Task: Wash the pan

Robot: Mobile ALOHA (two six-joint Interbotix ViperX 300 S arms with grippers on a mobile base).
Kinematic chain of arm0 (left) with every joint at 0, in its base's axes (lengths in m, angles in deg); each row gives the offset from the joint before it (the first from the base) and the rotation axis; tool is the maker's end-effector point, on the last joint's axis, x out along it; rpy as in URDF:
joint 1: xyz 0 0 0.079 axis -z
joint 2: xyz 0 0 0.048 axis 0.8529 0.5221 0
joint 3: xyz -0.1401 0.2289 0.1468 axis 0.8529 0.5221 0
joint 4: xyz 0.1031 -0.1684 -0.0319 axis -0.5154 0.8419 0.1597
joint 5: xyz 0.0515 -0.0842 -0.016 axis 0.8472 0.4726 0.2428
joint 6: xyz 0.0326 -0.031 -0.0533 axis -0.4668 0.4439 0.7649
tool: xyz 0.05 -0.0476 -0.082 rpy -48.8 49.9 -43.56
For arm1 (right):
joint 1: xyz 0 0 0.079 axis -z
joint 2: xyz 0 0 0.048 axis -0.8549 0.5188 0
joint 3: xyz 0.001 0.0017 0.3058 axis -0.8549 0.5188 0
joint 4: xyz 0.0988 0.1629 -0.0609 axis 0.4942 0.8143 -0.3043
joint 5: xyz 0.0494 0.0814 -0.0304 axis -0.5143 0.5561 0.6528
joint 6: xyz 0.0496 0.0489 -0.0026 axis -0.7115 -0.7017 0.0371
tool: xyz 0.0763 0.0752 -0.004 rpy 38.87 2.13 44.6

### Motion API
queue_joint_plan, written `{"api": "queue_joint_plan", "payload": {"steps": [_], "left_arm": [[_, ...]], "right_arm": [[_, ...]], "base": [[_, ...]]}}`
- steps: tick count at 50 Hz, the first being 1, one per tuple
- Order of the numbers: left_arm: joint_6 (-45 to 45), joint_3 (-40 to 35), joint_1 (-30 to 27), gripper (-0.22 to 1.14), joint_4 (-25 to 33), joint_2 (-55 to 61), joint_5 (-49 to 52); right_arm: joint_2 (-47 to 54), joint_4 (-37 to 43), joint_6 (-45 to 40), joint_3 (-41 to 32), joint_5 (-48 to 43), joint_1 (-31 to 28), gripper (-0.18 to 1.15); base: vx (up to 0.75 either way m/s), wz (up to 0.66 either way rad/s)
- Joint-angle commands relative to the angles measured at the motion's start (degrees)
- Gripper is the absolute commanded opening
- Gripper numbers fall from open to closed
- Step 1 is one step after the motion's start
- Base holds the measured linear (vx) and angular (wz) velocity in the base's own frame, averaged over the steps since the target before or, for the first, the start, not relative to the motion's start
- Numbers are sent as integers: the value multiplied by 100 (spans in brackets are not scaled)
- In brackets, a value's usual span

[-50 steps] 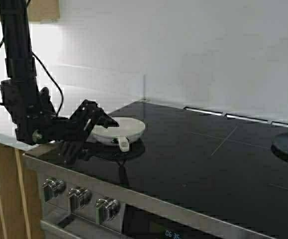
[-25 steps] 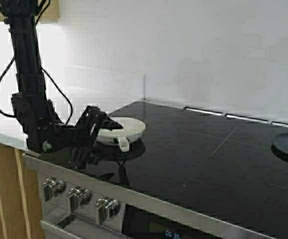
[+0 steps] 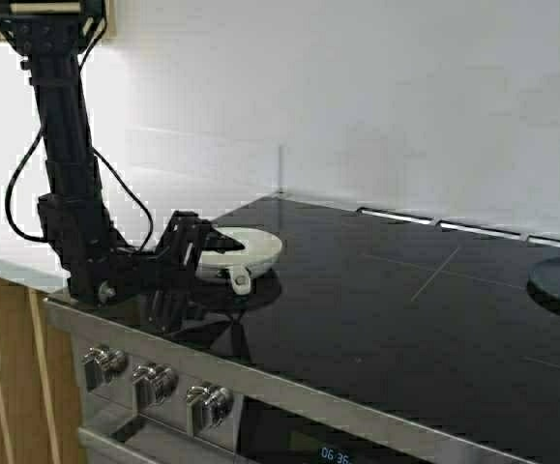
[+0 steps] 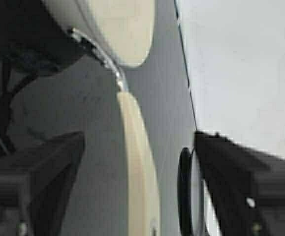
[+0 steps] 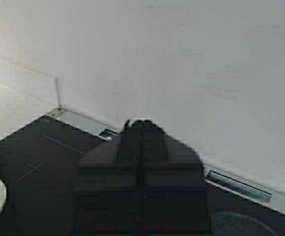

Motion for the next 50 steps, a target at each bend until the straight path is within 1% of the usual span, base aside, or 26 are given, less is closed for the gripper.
{"api": "queue_joint_plan", "payload": {"steps": [1, 18, 30, 34, 37, 40, 42, 44, 45, 47, 48, 50], "left_arm": [[26, -264, 26, 100, -9, -70, 97], [299, -940, 281, 100, -9, 149, 448], [466, -1151, 343, 100, 0, 272, 448], [519, -1160, 343, 96, 9, 281, 448], [571, -1160, 343, 87, 18, 290, 448], [677, -1151, 343, 69, 26, 299, 448], [756, -1143, 343, 50, 26, 299, 448], [826, -1134, 343, 26, 26, 299, 448], [844, -1107, 343, 7, 44, 281, 448], [853, -1099, 343, -13, 105, 272, 448], [853, -1090, 343, -16, 141, 272, 439], [870, -1072, 343, -14, 193, 246, 431]], "right_arm": [[70, -9, 0, -70, -35, -9, 6], [79, -9, 0, -62, -35, -18, 6], [79, -9, 0, -62, -26, -18, 6], [79, -9, 0, -62, -26, -18, 6], [79, -9, 0, -62, -26, -9, 6], [79, -9, 0, -62, -35, -18, 6], [79, -9, 0, -62, -35, -9, 6], [79, -9, 0, -53, -35, -18, 6], [79, -9, 0, -62, -35, -18, 6], [79, -9, 0, -62, -26, -18, 6], [79, -9, 0, -62, -35, -18, 6], [79, -9, 9, -62, -26, -18, 6]], "base": [[0, 0], [0, 0], [0, 0], [0, 0], [0, 0], [0, 0], [0, 0], [0, 0], [0, 0], [0, 0], [0, 0], [0, 0]]}}
